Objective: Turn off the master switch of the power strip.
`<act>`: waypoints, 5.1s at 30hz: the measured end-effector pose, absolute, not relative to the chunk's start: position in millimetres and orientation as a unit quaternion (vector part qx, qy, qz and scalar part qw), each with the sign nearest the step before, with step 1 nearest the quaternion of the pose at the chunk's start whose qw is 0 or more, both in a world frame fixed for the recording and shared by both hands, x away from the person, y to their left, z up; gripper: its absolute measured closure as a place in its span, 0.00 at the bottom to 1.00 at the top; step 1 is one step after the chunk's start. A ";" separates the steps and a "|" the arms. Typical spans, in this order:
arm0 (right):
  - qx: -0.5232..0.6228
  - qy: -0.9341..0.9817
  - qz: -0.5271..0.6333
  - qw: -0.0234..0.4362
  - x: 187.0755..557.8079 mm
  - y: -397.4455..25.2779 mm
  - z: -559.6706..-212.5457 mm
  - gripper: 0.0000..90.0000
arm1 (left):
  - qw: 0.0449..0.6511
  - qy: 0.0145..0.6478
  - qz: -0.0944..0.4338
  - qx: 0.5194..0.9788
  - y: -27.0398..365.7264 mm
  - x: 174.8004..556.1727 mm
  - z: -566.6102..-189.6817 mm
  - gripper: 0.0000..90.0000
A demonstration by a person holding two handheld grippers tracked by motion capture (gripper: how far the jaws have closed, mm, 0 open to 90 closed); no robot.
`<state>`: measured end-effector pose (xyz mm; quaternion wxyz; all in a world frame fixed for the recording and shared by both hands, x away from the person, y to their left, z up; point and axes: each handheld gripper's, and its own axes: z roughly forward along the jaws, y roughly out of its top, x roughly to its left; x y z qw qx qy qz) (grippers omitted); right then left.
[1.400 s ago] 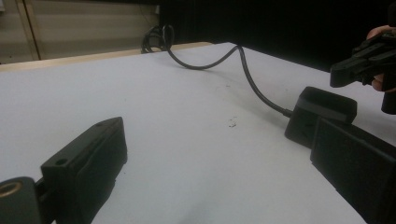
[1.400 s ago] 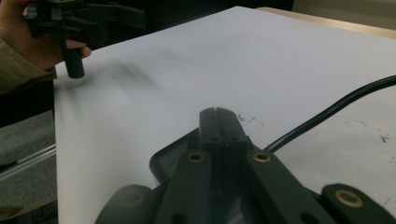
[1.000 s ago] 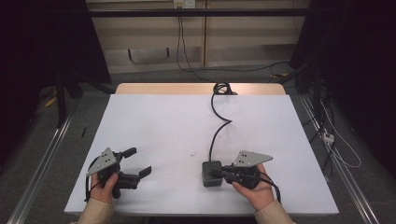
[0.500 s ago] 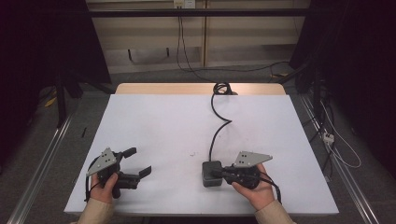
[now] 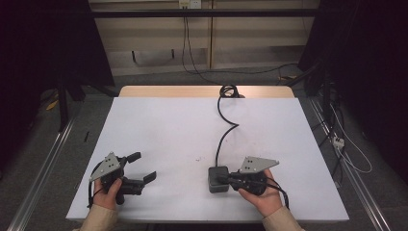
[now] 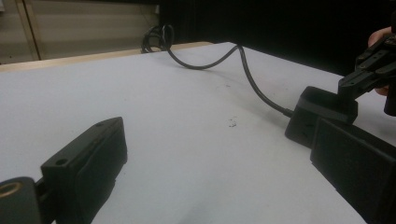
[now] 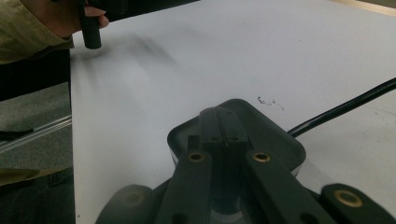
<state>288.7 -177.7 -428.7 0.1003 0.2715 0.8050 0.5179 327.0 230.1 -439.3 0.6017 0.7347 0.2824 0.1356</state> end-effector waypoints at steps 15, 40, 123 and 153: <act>0.261 0.811 0.511 0.110 287.4 -176.2 -427.5 1.00 | 0.603 0.284 0.137 0.733 230.4 326.1 -438.6 0.04; 0.260 0.816 0.505 0.109 287.4 -175.1 -426.5 1.00 | 0.604 0.286 0.139 0.731 229.7 325.8 -438.8 0.04; 0.258 0.814 0.510 0.107 287.3 -175.3 -427.7 1.00 | 0.603 0.283 0.144 0.732 231.0 326.0 -438.0 0.04; 0.284 0.791 0.535 0.090 288.9 -180.1 -423.3 0.79 | 0.602 0.282 0.145 0.733 231.1 326.4 -437.7 0.04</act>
